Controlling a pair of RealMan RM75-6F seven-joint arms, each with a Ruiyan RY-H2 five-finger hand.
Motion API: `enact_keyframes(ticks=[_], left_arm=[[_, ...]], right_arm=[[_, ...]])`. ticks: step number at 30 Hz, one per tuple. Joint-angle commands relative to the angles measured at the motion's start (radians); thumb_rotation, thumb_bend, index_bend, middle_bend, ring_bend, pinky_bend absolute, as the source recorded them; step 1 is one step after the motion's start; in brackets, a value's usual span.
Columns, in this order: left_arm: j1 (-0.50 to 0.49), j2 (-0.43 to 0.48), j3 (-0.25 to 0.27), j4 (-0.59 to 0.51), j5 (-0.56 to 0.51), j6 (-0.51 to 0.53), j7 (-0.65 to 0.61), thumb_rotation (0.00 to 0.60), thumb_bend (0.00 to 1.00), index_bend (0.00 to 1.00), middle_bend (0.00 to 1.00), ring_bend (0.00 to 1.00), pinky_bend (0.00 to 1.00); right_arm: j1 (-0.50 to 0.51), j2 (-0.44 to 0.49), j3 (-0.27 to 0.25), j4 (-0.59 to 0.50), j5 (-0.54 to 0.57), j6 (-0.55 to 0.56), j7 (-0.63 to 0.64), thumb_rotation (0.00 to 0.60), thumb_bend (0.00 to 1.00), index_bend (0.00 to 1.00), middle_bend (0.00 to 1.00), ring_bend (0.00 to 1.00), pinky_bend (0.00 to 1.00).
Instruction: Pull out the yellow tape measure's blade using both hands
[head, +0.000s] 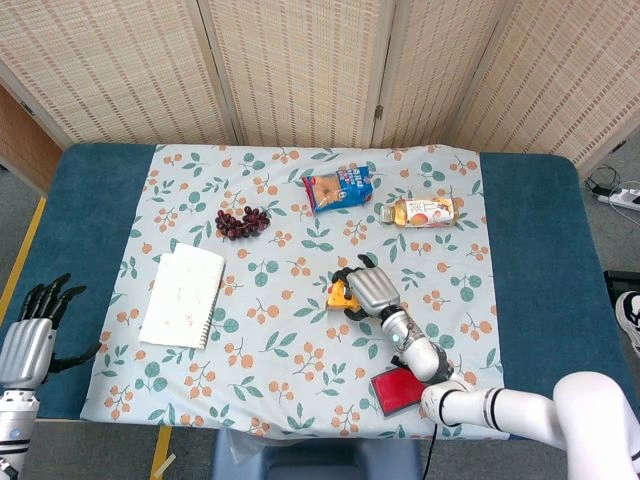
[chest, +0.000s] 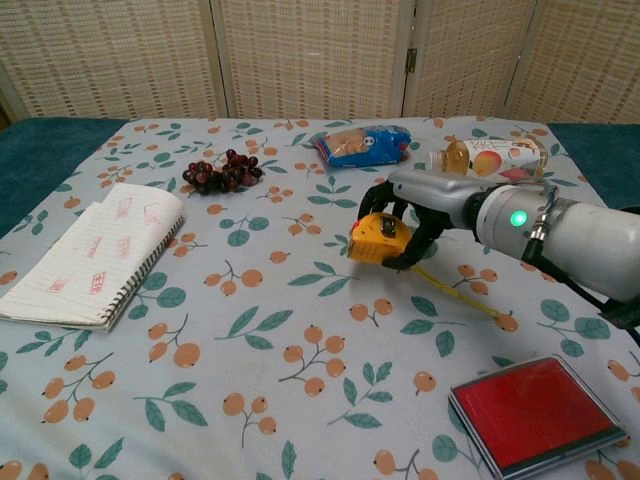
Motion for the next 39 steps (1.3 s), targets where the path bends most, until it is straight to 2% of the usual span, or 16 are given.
enact_keyframes(ticks=[1, 6, 10, 16, 25, 39], left_arm=[[-0.047, -0.018, -0.024, -0.022, 0.023, -0.031, -0.033, 0.6, 0.22, 0.22, 0.09, 0.12, 0.0], [-0.13, -0.049, -0.059, -0.066, 0.046, -0.092, -0.083, 0.6, 0.22, 0.22, 0.09, 0.12, 0.0], [-0.188, -0.077, -0.083, -0.103, 0.062, -0.125, -0.105, 0.6, 0.22, 0.21, 0.09, 0.13, 0.0], [-0.289, -0.13, -0.118, -0.156, 0.055, -0.207, -0.074, 0.6, 0.22, 0.18, 0.09, 0.13, 0.0], [-0.372, -0.218, -0.141, -0.171, 0.01, -0.254, 0.052, 0.6, 0.22, 0.17, 0.09, 0.12, 0.0], [-0.449, -0.324, -0.135, -0.153, -0.028, -0.287, 0.142, 0.6, 0.22, 0.18, 0.09, 0.13, 0.0]], right_arm=[[-0.07, 0.01, 0.029, -0.06, -0.096, 0.065, 0.199, 0.6, 0.34, 0.49, 0.46, 0.35, 0.05], [-0.139, -0.036, 0.049, -0.061, -0.21, 0.15, 0.472, 0.6, 0.34, 0.52, 0.48, 0.36, 0.07], [-0.16, -0.077, 0.047, -0.032, -0.277, 0.188, 0.61, 0.6, 0.34, 0.52, 0.48, 0.35, 0.07], [-0.171, -0.198, 0.056, 0.038, -0.352, 0.267, 0.772, 0.6, 0.34, 0.52, 0.48, 0.35, 0.09], [-0.163, -0.314, 0.062, 0.13, -0.406, 0.319, 0.87, 0.6, 0.34, 0.52, 0.48, 0.35, 0.09], [-0.132, -0.395, 0.083, 0.182, -0.405, 0.3, 0.822, 0.6, 0.34, 0.52, 0.48, 0.35, 0.09]])
